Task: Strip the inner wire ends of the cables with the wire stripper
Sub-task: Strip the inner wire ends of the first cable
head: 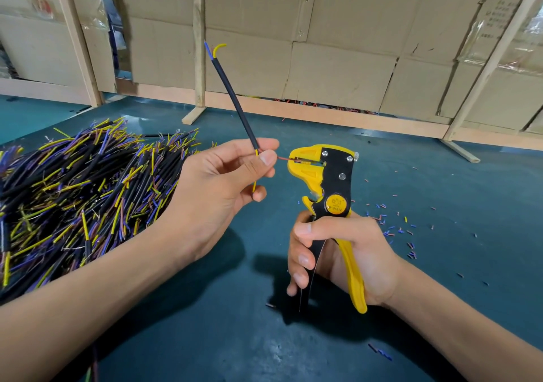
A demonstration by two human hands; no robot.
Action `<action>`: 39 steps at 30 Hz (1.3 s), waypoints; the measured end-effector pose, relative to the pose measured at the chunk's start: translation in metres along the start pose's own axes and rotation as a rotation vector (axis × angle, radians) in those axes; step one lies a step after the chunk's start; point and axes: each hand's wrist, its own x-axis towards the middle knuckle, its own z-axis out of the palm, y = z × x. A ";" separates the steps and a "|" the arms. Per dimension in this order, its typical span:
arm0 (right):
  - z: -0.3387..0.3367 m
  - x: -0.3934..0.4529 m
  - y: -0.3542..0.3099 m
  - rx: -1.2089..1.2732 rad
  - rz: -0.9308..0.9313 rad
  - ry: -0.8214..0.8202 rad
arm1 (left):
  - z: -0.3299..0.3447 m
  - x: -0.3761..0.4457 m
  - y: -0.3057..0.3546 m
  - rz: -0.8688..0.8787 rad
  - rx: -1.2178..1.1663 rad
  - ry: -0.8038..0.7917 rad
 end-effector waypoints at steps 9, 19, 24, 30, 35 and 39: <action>0.006 0.000 0.000 0.005 -0.001 0.062 | 0.001 -0.001 -0.001 0.009 0.011 0.006; 0.007 -0.001 0.004 -0.030 -0.016 0.209 | -0.001 -0.001 -0.003 0.012 0.063 -0.001; 0.005 0.000 0.005 -0.017 -0.032 0.213 | -0.002 0.000 -0.002 -0.002 0.073 0.007; 0.006 -0.001 0.007 -0.002 -0.052 0.198 | 0.001 0.001 0.004 -0.108 0.006 0.027; 0.006 -0.001 0.007 0.059 -0.088 0.252 | -0.043 0.026 0.048 -0.038 -0.172 0.273; 0.009 0.000 0.008 0.023 -0.089 0.233 | -0.044 0.025 0.047 0.000 -0.032 0.169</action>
